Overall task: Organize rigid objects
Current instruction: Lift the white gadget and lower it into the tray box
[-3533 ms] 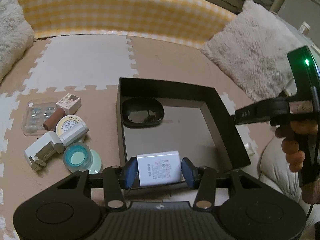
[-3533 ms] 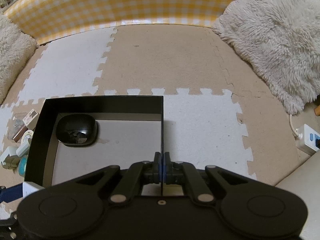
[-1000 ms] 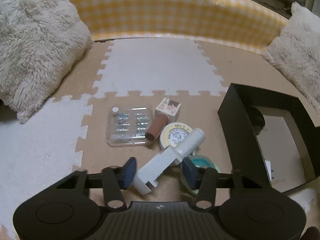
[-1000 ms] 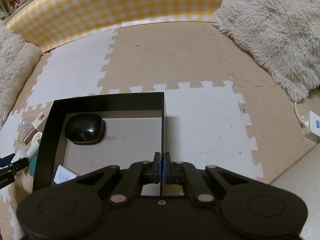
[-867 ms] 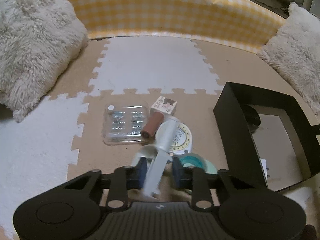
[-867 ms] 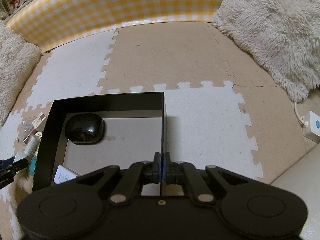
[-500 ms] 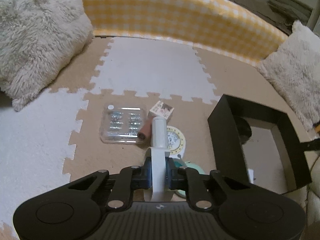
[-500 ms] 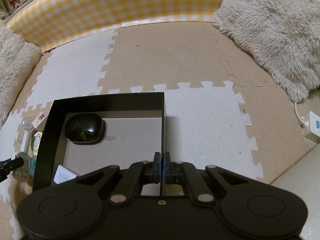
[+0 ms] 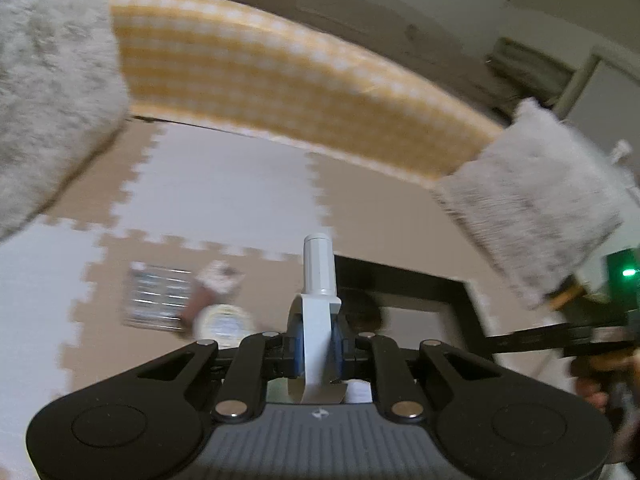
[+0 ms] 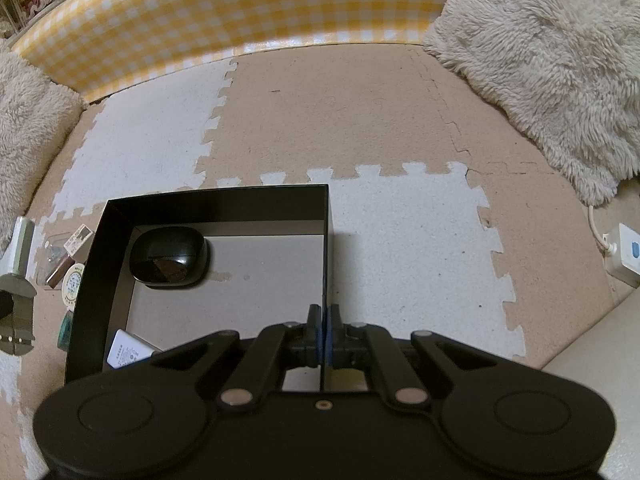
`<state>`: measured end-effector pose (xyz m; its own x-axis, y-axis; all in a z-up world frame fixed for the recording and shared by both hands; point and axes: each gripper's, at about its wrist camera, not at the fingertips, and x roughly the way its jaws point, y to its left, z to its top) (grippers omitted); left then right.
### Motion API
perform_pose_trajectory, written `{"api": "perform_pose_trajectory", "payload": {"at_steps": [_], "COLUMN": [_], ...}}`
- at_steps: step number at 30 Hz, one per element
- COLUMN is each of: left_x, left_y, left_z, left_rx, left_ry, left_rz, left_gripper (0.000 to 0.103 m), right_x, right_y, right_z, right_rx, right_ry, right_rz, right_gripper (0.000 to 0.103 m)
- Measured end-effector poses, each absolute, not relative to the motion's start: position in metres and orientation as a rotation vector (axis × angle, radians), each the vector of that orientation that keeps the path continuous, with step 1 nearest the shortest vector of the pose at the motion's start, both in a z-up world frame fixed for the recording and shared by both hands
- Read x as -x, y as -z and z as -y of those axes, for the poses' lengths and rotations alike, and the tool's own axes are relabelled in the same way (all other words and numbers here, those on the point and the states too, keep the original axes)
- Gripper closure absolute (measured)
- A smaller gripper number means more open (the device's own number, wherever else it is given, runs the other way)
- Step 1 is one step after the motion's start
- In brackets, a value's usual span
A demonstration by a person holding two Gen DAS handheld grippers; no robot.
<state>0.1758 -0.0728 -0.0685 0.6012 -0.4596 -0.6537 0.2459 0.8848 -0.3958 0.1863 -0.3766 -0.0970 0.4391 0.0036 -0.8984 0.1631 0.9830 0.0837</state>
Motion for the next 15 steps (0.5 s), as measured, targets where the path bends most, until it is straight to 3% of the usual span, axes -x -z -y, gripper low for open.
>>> {"api": "perform_pose_trajectory", "payload": {"at_steps": [15], "left_x": [-0.192], "left_y": [0.114], "left_z": [0.178], "left_rx": [0.436], "left_ry": [0.601], "left_rz": [-0.928], "left_gripper": [0.087], "right_x": [-0.187], "right_y": [0.097], "right_z": [0.378], "right_rx": [-0.180], "right_ry": [0.097], "right_rz": [-1.114], "right_gripper": [0.100]}}
